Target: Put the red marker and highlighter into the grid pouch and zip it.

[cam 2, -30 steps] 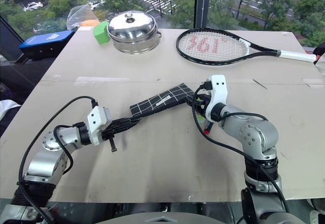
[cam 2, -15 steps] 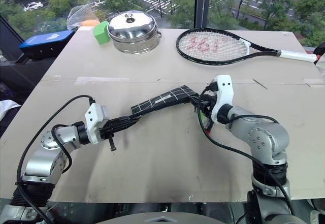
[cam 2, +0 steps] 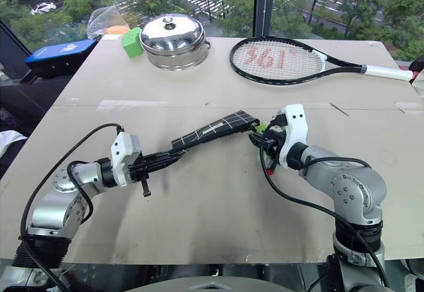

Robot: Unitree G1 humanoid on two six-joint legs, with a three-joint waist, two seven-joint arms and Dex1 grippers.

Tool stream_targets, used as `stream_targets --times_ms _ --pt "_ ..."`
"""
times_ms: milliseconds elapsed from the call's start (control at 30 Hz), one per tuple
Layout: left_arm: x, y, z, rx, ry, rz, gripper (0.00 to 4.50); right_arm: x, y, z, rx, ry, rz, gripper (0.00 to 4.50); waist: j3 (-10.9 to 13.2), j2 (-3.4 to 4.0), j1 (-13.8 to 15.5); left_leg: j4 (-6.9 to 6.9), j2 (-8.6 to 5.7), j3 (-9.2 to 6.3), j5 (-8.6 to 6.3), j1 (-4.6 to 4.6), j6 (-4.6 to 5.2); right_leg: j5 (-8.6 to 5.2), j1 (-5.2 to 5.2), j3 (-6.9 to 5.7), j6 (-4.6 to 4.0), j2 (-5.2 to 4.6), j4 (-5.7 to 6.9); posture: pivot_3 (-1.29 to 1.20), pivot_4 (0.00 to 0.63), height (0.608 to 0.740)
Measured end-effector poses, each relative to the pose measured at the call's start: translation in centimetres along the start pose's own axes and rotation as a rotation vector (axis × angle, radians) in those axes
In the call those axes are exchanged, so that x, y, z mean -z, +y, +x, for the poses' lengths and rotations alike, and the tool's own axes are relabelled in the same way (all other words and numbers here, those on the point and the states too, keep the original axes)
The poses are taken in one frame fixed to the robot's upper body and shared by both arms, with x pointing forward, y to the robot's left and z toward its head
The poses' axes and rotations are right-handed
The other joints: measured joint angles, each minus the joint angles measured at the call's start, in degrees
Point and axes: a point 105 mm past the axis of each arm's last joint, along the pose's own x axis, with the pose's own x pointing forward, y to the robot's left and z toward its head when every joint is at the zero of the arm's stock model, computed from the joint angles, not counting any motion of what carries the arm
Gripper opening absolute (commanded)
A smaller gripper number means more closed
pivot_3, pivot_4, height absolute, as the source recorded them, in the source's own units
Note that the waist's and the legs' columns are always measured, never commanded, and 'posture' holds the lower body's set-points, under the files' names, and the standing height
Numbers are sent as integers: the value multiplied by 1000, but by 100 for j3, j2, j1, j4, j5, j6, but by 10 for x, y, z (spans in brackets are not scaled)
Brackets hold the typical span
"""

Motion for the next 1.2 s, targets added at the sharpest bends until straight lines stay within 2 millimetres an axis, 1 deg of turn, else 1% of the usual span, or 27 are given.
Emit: stream_targets --times_ms 100,167,267,433,533,567,600,633,833,967,1200 --pt "-2 0 1 5 -4 8 0 1 0 7 3 4 8 1972 0 1 -3 0 -1 1 0 0 0 0 0 2 0 0 0 0 150 740" --pt "-5 -2 2 15 -8 18 0 -3 -3 12 14 -6 3 1972 1 2 -3 0 -1 1 0 0 0 0 -1 2 0 0 -1 0 150 740" --pt "-6 -3 2 22 -9 20 0 -8 -4 15 17 -24 -5 1972 1 2 -3 -2 -1 0 0 0 0 0 -1 1 0 1 0 0 150 740" --pt "-5 -5 2 25 -6 16 0 -9 -6 16 19 -30 -6 1972 1 2 -6 -5 -1 1 0 0 0 0 -1 1 1 0 -1 0 150 740" --pt "-5 -7 2 30 -5 16 0 -8 -7 17 16 -25 -2 1150 2 3 -7 -5 0 1 0 0 0 0 -2 1 0 0 -1 0 150 740" --pt "-5 -8 2 31 -5 17 0 -8 -6 17 12 -26 -3 611 2 3 -5 -5 0 0 0 0 0 0 -2 1 0 0 -1 0 150 740" --pt "-5 -8 2 32 -5 18 0 -8 -6 17 7 -26 -4 184 2 3 -5 -5 0 0 0 0 0 0 -2 1 0 0 -1 0 150 740" --pt "-5 -8 2 32 -5 18 0 -8 -5 18 0 -24 -8 82 2 3 -7 -5 0 1 0 0 0 0 -2 1 0 0 -1 0 150 740" --pt "-5 -8 2 29 -5 19 0 -8 0 17 -27 -17 -30 82 2 3 -3 -5 0 1 0 0 0 0 -2 1 0 -1 -2 0 150 740" --pt "-6 -5 3 11 -8 24 0 -9 3 9 -40 -3 -87 82 3 4 -1 -6 -1 0 0 -1 0 0 -6 1 0 -1 -4 0 150 740" --pt "-11 -3 11 0 -30 33 0 -3 16 7 -97 37 -77 82 3 4 -1 -6 -1 1 0 -1 0 0 -5 1 0 -1 -4 0 150 740"
